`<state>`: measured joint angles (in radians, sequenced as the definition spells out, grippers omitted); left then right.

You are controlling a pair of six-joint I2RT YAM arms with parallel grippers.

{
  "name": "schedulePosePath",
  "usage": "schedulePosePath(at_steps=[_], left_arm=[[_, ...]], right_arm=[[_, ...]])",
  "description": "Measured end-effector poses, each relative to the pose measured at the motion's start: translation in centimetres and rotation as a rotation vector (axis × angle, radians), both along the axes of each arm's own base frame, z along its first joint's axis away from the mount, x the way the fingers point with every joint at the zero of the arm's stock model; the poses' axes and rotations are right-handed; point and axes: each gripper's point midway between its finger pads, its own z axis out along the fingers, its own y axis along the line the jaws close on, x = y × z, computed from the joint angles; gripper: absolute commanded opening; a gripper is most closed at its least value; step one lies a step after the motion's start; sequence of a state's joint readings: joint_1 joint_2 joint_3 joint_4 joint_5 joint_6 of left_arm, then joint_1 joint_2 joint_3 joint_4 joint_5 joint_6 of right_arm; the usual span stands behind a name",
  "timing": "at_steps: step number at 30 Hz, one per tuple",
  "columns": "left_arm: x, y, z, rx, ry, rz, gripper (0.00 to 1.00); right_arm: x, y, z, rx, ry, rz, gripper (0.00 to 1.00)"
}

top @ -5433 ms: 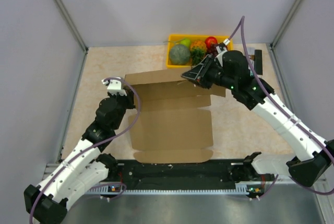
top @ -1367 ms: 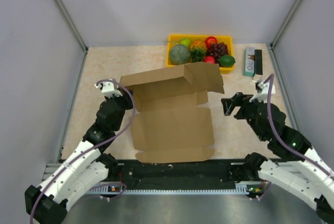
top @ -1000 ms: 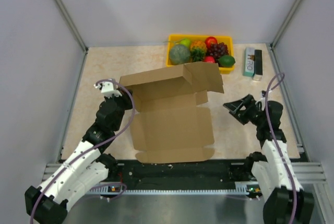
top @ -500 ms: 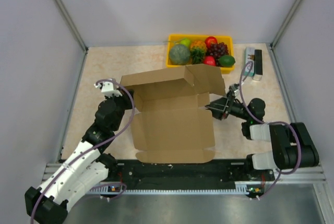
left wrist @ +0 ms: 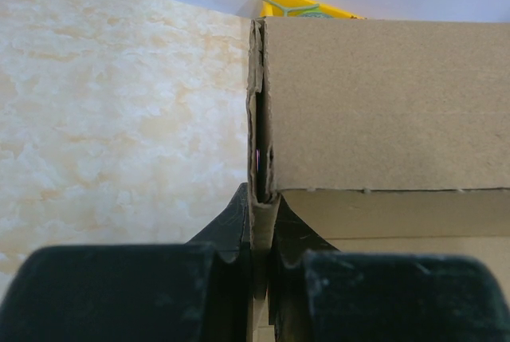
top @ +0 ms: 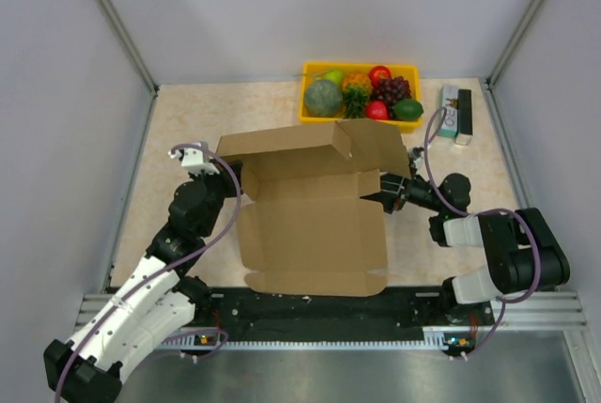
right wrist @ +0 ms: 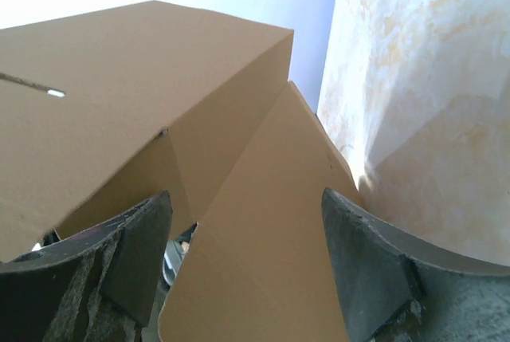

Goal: Fold the paper box

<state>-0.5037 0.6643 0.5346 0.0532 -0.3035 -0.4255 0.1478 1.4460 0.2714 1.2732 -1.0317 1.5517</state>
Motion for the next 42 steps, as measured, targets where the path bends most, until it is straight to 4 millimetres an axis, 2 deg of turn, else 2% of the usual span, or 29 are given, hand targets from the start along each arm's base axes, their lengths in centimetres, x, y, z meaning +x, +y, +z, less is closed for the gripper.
schedulePosePath(at_steps=[4, 9, 13, 16, 17, 21, 25, 26, 28, 31, 37, 42], left_arm=[[-0.2, -0.2, 0.3, -0.009, -0.008, -0.013, 0.0], [-0.2, -0.4, 0.5, -0.027, -0.01, -0.023, 0.0], [-0.2, -0.4, 0.5, -0.033, -0.011, -0.021, 0.0], [-0.3, -0.4, 0.5, -0.036, -0.011, -0.024, 0.0], [-0.3, -0.4, 0.5, -0.035, -0.01, -0.023, 0.0], [-0.3, -0.3, 0.3, -0.032, -0.006, -0.02, 0.0], [-0.3, -0.1, 0.1, -0.025, 0.0, -0.015, 0.0], [-0.3, -0.1, 0.1, -0.023, 0.001, -0.015, 0.0], [-0.3, -0.1, -0.1, -0.019, 0.005, -0.013, 0.0], [-0.3, 0.0, -0.2, -0.015, 0.01, -0.011, 0.0], [-0.4, 0.1, 0.0, -0.015, 0.003, -0.011, 0.0], [-0.4, 0.1, 0.1, -0.015, 0.0, -0.011, 0.0]], right_arm=[[0.2, 0.4, 1.1, 0.014, -0.014, 0.014, 0.75], [-0.6, 1.6, 2.4, 0.031, -0.046, 0.061, 0.74], [-1.2, 2.1, 2.6, 0.034, -0.057, 0.082, 0.68], [-1.2, 2.2, 2.6, 0.035, -0.057, 0.077, 0.59], [-1.1, 2.3, 2.6, 0.036, -0.058, 0.076, 0.53], [-0.9, 2.7, 2.6, 0.041, -0.054, 0.062, 0.42], [-0.5, 2.7, 2.7, 0.046, -0.058, 0.034, 0.25], [-0.3, 2.7, 2.8, 0.047, -0.061, 0.028, 0.18], [-0.2, 2.7, 2.8, 0.045, -0.072, 0.018, 0.13], [-0.1, 2.8, 2.7, 0.038, -0.092, 0.01, 0.14], [-0.1, 2.7, 2.8, 0.025, -0.141, 0.001, 0.0], [-0.1, 2.8, 2.8, 0.02, -0.16, -0.002, 0.0]])
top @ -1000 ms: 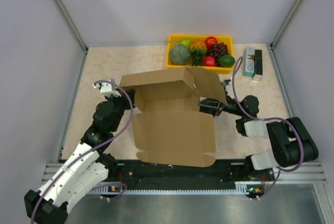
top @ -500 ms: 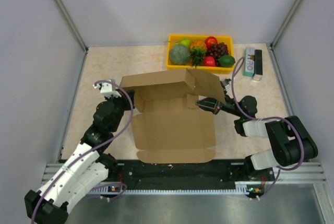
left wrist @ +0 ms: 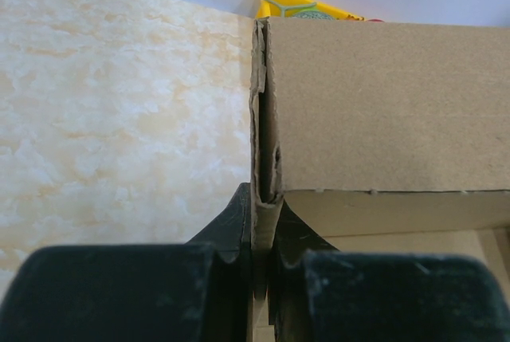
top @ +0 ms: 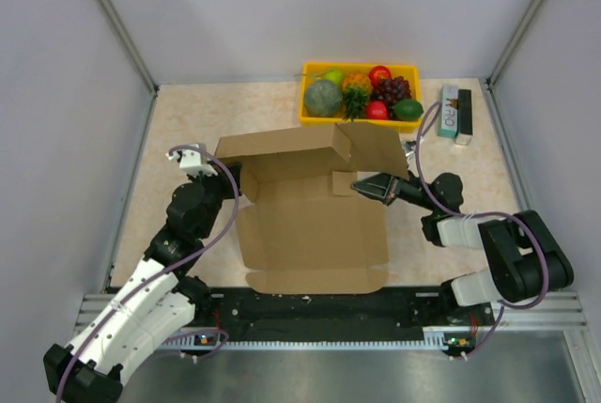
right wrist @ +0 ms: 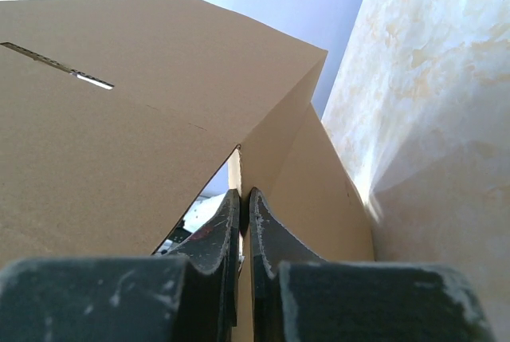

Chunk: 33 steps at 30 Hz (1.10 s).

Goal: Fold the paper box

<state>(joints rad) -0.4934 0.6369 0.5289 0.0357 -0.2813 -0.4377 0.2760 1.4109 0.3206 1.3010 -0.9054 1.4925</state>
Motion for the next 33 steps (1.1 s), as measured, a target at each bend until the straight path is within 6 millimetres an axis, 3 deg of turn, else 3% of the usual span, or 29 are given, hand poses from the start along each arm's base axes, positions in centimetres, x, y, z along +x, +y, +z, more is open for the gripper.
schedulePosePath(at_steps=[4, 7, 10, 14, 19, 22, 25, 30, 33], left_arm=[[0.0, 0.0, 0.0, -0.001, -0.001, -0.002, 0.0], [0.0, -0.1, 0.1, -0.004, -0.004, -0.005, 0.0], [0.0, 0.0, 0.1, -0.008, -0.003, 0.0, 0.0], [0.1, 0.2, 0.0, -0.005, 0.0, 0.013, 0.0], [0.3, 0.4, -0.2, 0.003, 0.007, 0.03, 0.0], [0.5, 0.6, -0.7, 0.025, 0.018, 0.044, 0.0], [0.7, 0.8, -0.9, 0.047, 0.02, 0.05, 0.0], [0.7, 1.0, -1.0, 0.079, 0.016, 0.053, 0.0], [0.7, 1.1, -1.1, 0.094, 0.015, 0.055, 0.0]], right_arm=[[-0.2, -0.1, 0.2, -0.008, -0.03, -0.015, 0.01], [-0.4, -0.3, 0.5, -0.036, -0.065, -0.029, 0.37], [0.0, -1.6, 0.2, -0.063, -0.089, -0.066, 0.5], [0.6, -4.2, -1.8, -0.119, -0.058, -0.138, 0.56], [-1.2, -5.7, -4.7, -0.246, -0.023, -0.157, 0.6], [-1.2, -7.3, -5.3, -0.374, -0.053, -0.239, 0.62], [-0.1, -9.2, -3.5, -0.526, -0.157, -0.358, 0.59], [1.5, -11.3, 3.0, -0.688, -0.403, -0.481, 0.6], [1.1, -11.2, 4.2, -0.749, -0.496, -0.48, 0.61]])
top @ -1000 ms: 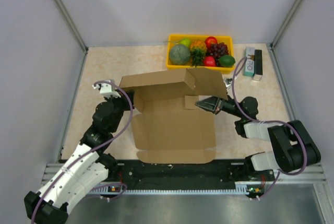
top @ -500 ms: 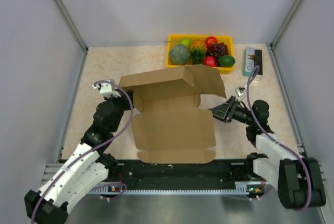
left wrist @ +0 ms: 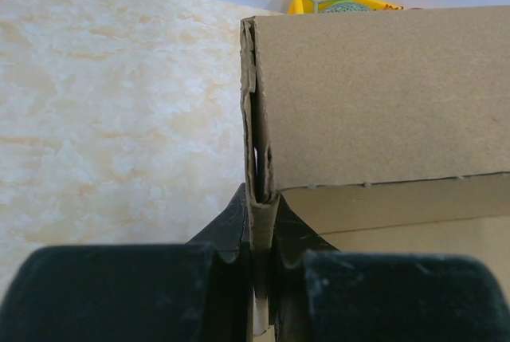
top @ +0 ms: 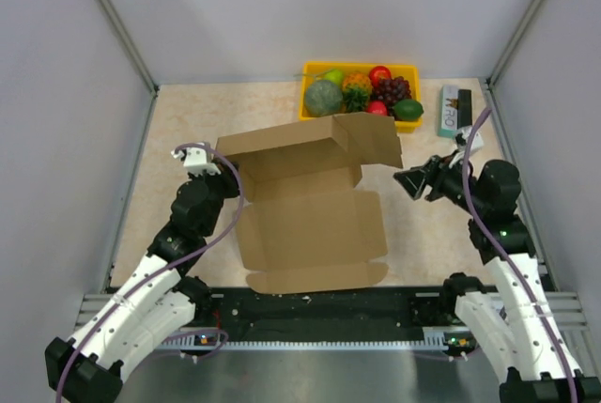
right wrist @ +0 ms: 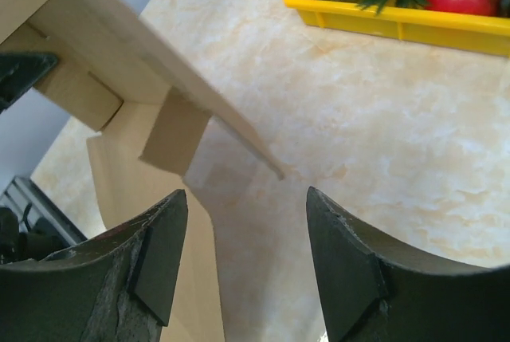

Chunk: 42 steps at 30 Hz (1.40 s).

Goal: Fold the paper box

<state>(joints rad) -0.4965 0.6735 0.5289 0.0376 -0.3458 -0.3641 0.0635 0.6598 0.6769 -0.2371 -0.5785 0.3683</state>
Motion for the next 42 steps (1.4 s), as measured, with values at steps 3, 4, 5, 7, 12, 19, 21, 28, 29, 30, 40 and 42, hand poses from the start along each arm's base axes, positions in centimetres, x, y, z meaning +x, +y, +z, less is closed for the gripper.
schedulePosePath(at_steps=[3, 4, 5, 7, 12, 19, 21, 28, 29, 30, 40, 42], left_arm=[[0.1, 0.0, -0.2, 0.012, 0.004, -0.001, 0.0], [0.1, 0.0, -0.2, 0.016, 0.004, -0.001, 0.0], [0.2, 0.0, -0.3, 0.02, 0.005, -0.002, 0.0], [0.2, 0.0, -0.3, 0.025, 0.005, -0.002, 0.0], [0.2, 0.0, -0.3, 0.03, 0.003, -0.004, 0.0], [0.3, -0.3, -0.5, 0.043, -0.002, -0.017, 0.0], [0.4, -0.2, -0.6, 0.05, -0.004, -0.016, 0.0], [1.1, -0.6, -1.4, 0.072, 0.01, -0.023, 0.0], [1.2, -0.8, -1.6, 0.074, 0.014, -0.027, 0.0], [1.3, -0.9, -1.6, 0.073, 0.015, -0.032, 0.0], [1.6, -1.2, -2.4, 0.099, 0.029, -0.047, 0.0], [1.6, -1.0, -2.8, 0.114, 0.034, -0.046, 0.0]], right_arm=[[-0.8, 0.9, 0.1, -0.056, -0.031, 0.048, 0.63], [-0.9, 1.2, 0.3, -0.072, -0.038, 0.059, 0.64], [-0.9, 1.3, 0.5, -0.087, -0.042, 0.066, 0.64], [-0.2, 1.7, 1.6, -0.12, -0.063, 0.072, 0.64], [2.3, 2.5, 3.9, -0.191, -0.108, 0.08, 0.62], [3.6, 4.6, 1.7, -0.317, -0.099, 0.121, 0.24], [3.5, 5.0, 1.4, -0.342, -0.104, 0.119, 0.12], [1.8, 6.6, 0.3, -0.368, -0.086, 0.077, 0.0], [1.6, 6.7, 0.2, -0.356, -0.077, 0.064, 0.0], [1.4, 6.6, 0.1, -0.344, -0.066, 0.041, 0.0], [1.5, 8.5, -2.4, -0.323, -0.002, -0.088, 0.05], [1.4, 9.6, -3.0, -0.339, 0.0, -0.082, 0.12]])
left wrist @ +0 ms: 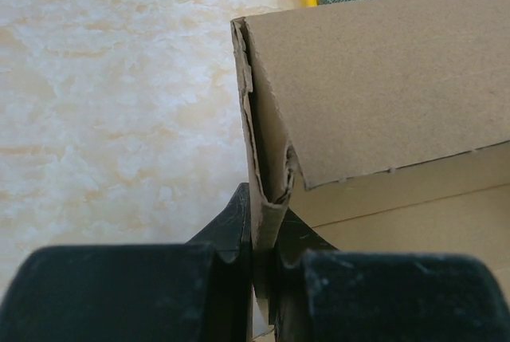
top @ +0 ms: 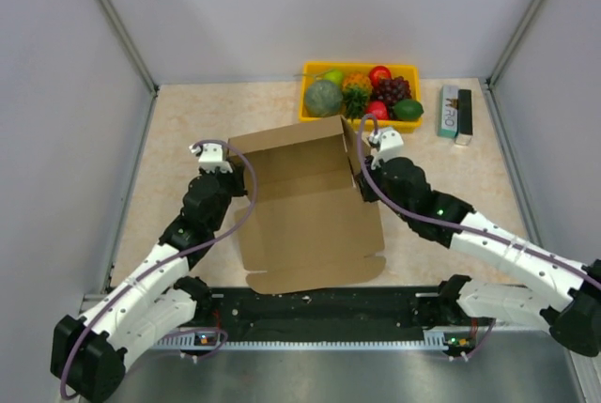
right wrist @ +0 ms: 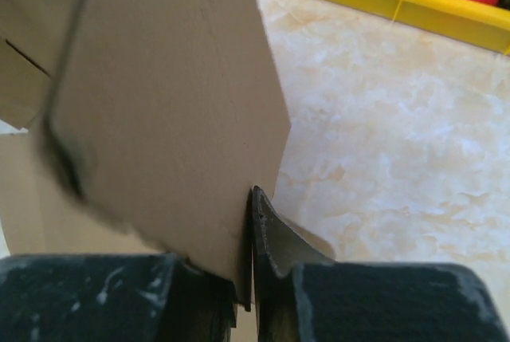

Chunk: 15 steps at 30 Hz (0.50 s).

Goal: Fold the paper box

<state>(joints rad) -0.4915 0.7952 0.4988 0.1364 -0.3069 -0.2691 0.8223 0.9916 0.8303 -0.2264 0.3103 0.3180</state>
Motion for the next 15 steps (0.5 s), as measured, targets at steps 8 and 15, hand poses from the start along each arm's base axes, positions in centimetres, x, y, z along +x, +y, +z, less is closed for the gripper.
schedulePosePath(at_steps=[8, 15], left_arm=[[0.5, 0.0, -1.1, 0.038, -0.009, 0.0, 0.0], [1.6, -0.7, -2.4, 0.062, -0.001, -0.014, 0.0]], right_arm=[[-0.3, 1.8, -2.3, -0.109, 0.014, 0.06, 0.34], [-0.7, 2.8, -3.9, -0.192, -0.062, 0.199, 0.53]])
